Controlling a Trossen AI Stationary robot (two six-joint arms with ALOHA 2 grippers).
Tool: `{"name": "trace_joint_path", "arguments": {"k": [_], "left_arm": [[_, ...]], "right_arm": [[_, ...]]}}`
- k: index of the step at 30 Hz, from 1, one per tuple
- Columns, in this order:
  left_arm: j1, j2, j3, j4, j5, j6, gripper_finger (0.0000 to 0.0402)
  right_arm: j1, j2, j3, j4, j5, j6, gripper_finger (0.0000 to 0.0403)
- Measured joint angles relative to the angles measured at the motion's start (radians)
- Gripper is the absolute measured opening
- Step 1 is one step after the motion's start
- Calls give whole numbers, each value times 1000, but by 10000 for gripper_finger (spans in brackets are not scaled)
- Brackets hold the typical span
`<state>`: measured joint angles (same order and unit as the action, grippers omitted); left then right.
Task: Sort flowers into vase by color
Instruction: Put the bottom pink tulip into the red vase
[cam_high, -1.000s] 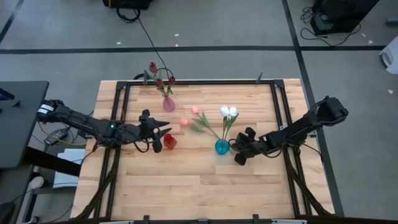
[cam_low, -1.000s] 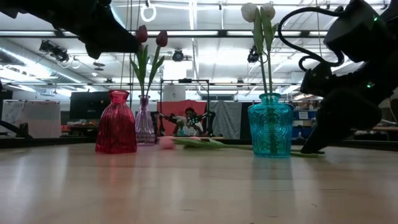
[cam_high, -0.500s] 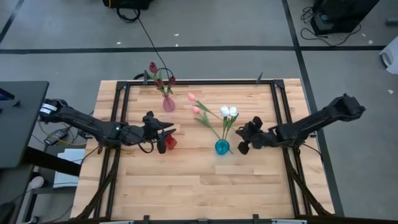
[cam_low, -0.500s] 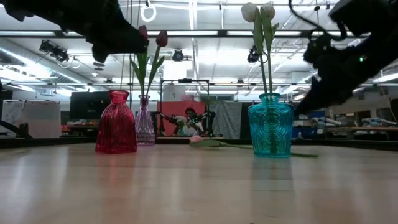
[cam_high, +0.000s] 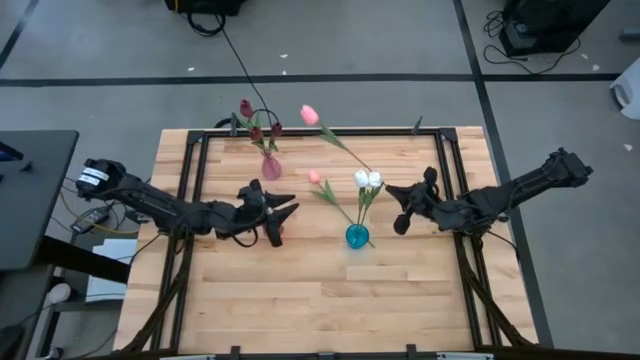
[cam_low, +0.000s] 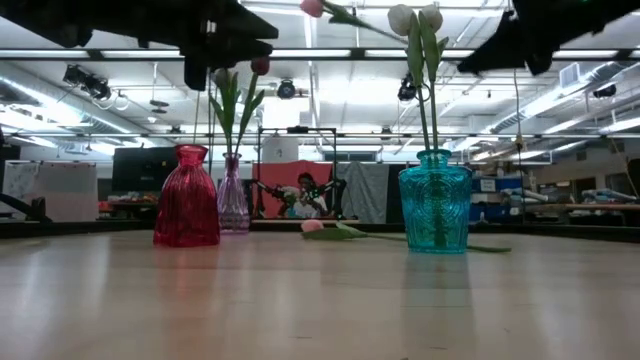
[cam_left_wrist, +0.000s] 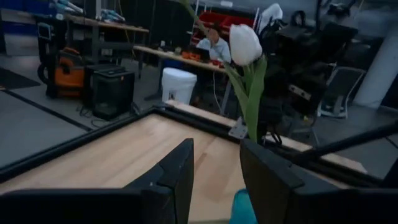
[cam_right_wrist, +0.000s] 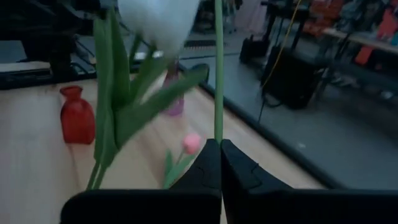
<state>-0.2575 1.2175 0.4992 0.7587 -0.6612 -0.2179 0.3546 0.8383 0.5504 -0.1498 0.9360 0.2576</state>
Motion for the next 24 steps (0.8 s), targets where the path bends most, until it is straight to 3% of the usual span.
{"name": "trace_joint_path", "arguments": {"k": [9,14,24], "left_arm": [[31,0,126,-71,90,22,136],[35,0,252,-179,106,80,136],[33,59,347,-129,219,144,136]], "right_arm": [[146,-4,171,-115,166,-101,2],[221,26,234,-115,153,-102,2],[300,195,247,54,65,-54,4]]}}
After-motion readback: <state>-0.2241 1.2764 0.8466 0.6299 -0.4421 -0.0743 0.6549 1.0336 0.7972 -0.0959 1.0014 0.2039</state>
